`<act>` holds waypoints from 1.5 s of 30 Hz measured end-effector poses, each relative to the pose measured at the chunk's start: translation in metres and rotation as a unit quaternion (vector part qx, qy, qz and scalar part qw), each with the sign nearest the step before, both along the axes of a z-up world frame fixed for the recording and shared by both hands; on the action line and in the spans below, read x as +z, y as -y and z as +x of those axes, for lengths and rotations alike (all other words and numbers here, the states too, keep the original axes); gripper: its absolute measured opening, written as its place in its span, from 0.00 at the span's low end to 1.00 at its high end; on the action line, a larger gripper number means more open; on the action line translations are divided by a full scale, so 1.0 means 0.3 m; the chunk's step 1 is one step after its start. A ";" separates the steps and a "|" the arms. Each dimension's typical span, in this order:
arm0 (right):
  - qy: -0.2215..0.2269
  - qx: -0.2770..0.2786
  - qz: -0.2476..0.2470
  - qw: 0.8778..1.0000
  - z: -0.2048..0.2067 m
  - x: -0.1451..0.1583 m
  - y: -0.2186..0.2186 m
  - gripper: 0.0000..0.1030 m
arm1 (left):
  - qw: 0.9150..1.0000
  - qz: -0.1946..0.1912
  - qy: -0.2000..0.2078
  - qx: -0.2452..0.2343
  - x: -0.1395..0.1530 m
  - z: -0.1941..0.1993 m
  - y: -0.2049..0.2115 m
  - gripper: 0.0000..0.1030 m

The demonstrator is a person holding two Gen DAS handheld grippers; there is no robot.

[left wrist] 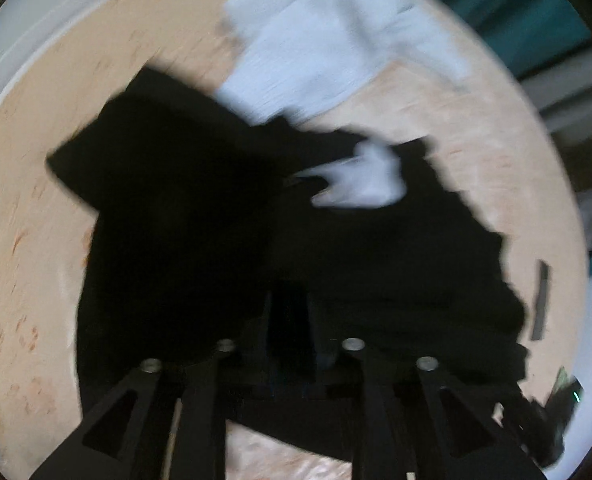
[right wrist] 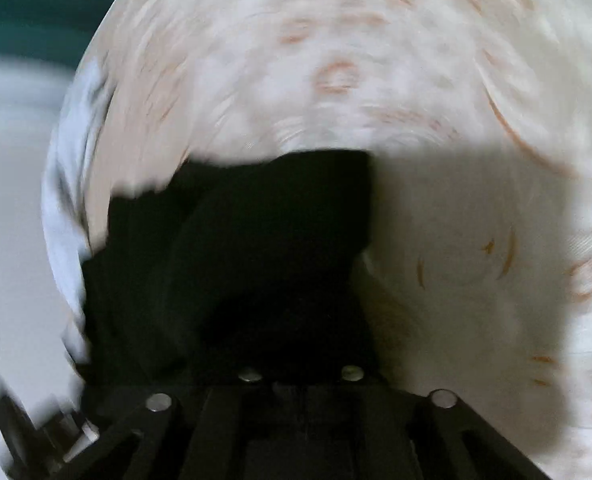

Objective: Fold clothes

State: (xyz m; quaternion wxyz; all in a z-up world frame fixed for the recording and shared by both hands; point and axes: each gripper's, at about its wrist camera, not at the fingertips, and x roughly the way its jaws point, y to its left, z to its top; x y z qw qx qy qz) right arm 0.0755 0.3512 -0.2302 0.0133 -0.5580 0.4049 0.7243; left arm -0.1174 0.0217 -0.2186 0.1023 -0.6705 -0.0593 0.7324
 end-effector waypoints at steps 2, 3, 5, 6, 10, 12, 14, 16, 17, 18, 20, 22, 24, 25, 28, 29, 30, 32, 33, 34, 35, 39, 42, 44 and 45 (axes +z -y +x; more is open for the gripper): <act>-0.007 0.050 0.029 0.998 0.021 0.050 0.013 0.21 | 0.999 0.017 0.019 0.031 -0.007 -0.006 0.076 0.26; -0.012 0.070 0.042 0.997 0.039 0.072 0.011 0.23 | 0.998 0.032 0.021 0.044 0.002 -0.001 0.116 0.28; -0.022 0.101 0.068 0.992 0.059 0.111 0.005 0.27 | 0.996 0.058 0.016 0.059 0.031 0.020 0.187 0.37; -0.027 0.112 0.081 0.990 0.062 0.128 0.000 0.27 | 0.996 0.067 0.008 0.057 0.051 0.037 0.213 0.49; -0.062 0.129 0.105 0.984 0.038 0.207 -0.034 0.27 | 0.997 0.058 -0.038 0.040 0.123 0.119 0.254 0.73; -0.081 0.134 0.116 0.981 0.016 0.235 -0.030 0.27 | 0.996 0.079 -0.037 0.031 0.131 0.151 0.239 0.73; -0.080 0.144 0.124 0.978 -0.013 0.222 0.000 0.27 | 0.994 0.103 -0.029 0.026 0.133 0.175 0.211 0.73; -0.057 0.148 0.154 0.975 -0.035 0.178 0.017 0.25 | 0.992 0.121 -0.022 0.015 0.137 0.202 0.161 0.73; -0.038 0.147 0.181 0.972 -0.047 0.147 0.022 0.25 | 0.992 0.125 -0.019 0.001 0.141 0.220 0.126 0.73; -0.014 0.146 0.180 0.973 -0.038 0.106 0.017 0.22 | 0.992 0.128 -0.018 -0.015 0.146 0.237 0.089 0.73; 0.018 0.155 0.171 0.973 -0.003 0.047 0.018 0.15 | 0.989 0.136 -0.017 -0.049 0.160 0.274 0.008 0.73; 0.032 0.174 0.154 0.972 0.047 0.009 0.031 0.14 | 0.985 0.147 -0.017 -0.086 0.165 0.307 -0.079 0.73; 0.046 0.193 0.137 0.971 0.097 -0.029 0.044 0.15 | 0.981 0.153 -0.012 -0.118 0.165 0.338 -0.165 0.73; 0.039 0.169 0.112 0.978 0.105 -0.012 0.008 0.15 | 0.979 0.158 -0.007 -0.132 0.164 0.355 -0.209 0.73; 0.016 0.116 0.074 0.990 0.106 0.050 -0.090 0.16 | 0.971 0.175 0.009 -0.161 0.147 0.397 -0.328 0.73; 0.007 0.113 0.086 0.990 0.094 0.080 -0.113 0.17 | 0.970 0.176 0.012 -0.169 0.140 0.413 -0.367 0.73; -0.002 0.110 0.099 0.989 0.081 0.110 -0.137 0.18 | 0.968 0.173 0.013 -0.178 0.135 0.433 -0.404 0.73; -0.019 0.108 0.116 0.987 0.036 0.155 -0.160 0.20 | 0.967 0.155 0.007 -0.200 0.122 0.466 -0.482 0.73; -0.025 0.111 0.121 0.986 0.013 0.169 -0.160 0.25 | 0.967 0.139 0.000 -0.215 0.115 0.484 -0.525 0.73; -0.029 0.125 0.132 0.983 -0.012 0.179 -0.149 0.37 | 0.966 0.117 -0.012 -0.229 0.103 0.498 -0.560 0.73; -0.032 0.139 0.142 0.980 -0.036 0.190 -0.137 0.41 | 0.966 0.091 -0.025 -0.241 0.086 0.505 -0.586 0.73; -0.019 0.186 0.181 0.965 -0.115 0.174 -0.099 0.48 | 0.966 -0.005 -0.027 -0.258 -0.025 0.500 -0.634 0.44; -0.007 0.200 0.181 0.963 -0.131 0.137 -0.091 0.53 | 0.973 0.005 0.004 -0.233 -0.082 0.465 -0.586 0.34; -0.012 0.181 0.142 0.973 -0.147 0.124 -0.112 0.51 | 0.975 0.012 0.015 -0.223 -0.090 0.446 -0.567 0.28; -0.010 0.164 0.128 0.978 -0.155 0.117 -0.126 0.34 | 0.975 0.010 0.021 -0.220 -0.096 0.437 -0.564 0.26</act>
